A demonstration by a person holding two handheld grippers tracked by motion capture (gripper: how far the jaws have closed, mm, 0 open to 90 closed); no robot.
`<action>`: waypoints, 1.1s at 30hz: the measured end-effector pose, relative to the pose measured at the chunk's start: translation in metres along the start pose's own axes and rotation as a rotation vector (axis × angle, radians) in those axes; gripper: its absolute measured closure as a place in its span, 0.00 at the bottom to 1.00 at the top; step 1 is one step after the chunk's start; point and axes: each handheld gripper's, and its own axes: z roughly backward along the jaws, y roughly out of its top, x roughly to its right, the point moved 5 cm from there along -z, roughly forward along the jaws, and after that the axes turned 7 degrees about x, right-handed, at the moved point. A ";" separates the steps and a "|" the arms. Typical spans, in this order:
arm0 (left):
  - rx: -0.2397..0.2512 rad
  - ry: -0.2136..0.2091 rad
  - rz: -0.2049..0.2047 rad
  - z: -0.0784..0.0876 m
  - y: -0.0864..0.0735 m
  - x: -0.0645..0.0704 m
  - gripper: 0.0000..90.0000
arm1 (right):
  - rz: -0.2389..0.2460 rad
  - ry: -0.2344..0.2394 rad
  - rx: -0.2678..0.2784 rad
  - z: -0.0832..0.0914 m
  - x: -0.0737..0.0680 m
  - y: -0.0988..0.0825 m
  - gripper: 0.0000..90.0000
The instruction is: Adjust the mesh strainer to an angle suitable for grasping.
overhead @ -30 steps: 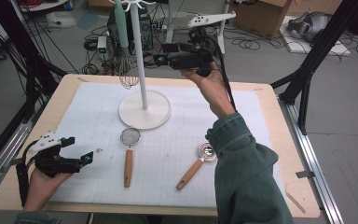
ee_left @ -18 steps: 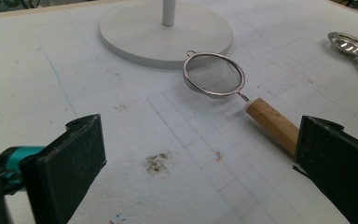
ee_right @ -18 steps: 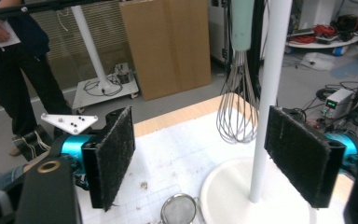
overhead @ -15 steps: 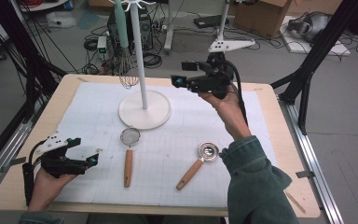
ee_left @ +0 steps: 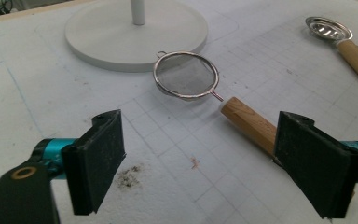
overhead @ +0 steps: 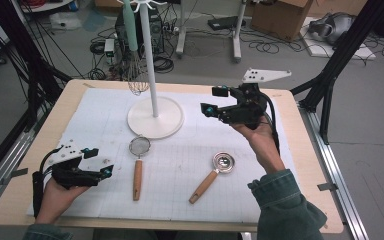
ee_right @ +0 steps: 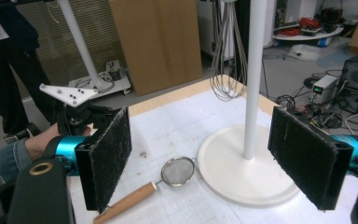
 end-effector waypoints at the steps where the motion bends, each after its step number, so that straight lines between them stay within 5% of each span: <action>1: -0.005 0.003 0.001 -0.001 0.000 0.001 0.26 | -0.006 -0.001 0.000 0.002 0.000 -0.003 0.22; 23: -0.125 -0.148 -0.045 -0.011 -0.019 0.020 0.68 | -0.037 -0.037 -0.024 0.029 0.001 -0.050 0.21; 33: -0.176 -0.217 -0.092 -0.011 -0.030 0.034 0.97 | -0.042 -0.055 -0.033 0.034 -0.001 -0.064 0.20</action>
